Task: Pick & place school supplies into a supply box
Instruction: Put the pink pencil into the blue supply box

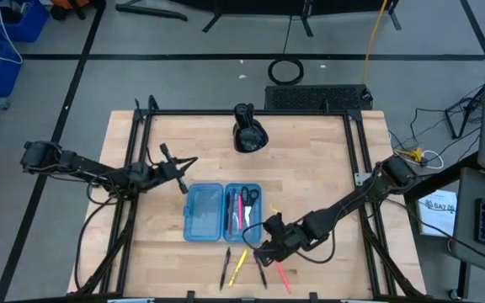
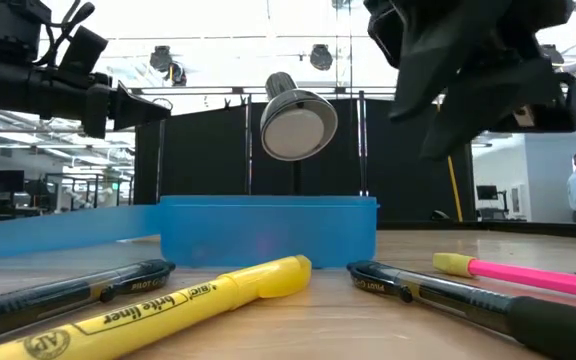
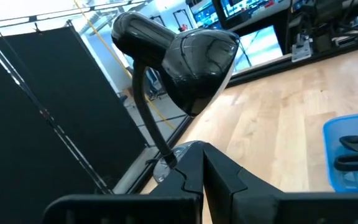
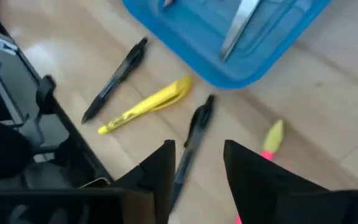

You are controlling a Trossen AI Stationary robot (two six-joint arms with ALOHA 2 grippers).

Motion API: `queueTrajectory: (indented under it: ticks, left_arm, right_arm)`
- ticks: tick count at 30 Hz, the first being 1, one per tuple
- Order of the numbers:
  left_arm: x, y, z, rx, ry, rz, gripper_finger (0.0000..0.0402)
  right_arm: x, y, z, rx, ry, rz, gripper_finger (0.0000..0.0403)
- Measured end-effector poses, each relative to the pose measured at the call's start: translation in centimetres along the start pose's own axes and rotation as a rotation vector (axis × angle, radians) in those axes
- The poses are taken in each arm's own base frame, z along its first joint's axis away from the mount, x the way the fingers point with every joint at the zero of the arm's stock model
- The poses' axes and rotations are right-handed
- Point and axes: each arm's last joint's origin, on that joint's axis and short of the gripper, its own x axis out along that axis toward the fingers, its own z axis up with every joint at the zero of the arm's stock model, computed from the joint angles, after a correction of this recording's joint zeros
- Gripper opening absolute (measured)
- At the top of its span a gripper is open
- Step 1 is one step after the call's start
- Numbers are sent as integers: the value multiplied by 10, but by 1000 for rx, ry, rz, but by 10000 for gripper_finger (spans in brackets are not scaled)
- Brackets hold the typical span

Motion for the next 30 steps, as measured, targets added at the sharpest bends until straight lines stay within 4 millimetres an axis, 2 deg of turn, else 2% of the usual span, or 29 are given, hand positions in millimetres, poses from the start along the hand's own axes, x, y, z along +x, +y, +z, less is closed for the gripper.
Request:
queueTrajectory:
  ticks: [6, 10, 17, 22, 26, 30]
  left_arm:
    - [0, 0, 0, -17, -3, -7, 8]
    - [0, 0, 0, -18, -3, -8, 8]
    - [0, 0, -1, -15, 6, -13, 8]
    - [0, -1, -2, -13, 16, -17, 8]
    - [0, -1, -2, -32, 18, -20, 8]
    - [0, -1, -2, -43, 10, -36, 8]
  right_arm:
    - [8, 29, 2, -36, 8, 28, 106]
    - [7, 39, 3, -75, 23, -56, 91]
    - [-1, 23, 1, -35, 67, -296, 71]
    - [8, 18, 2, -30, 128, -332, 69]
    - [16, 18, 3, -57, 125, -322, 84]
    - [18, 13, 5, -57, 129, -360, 120]
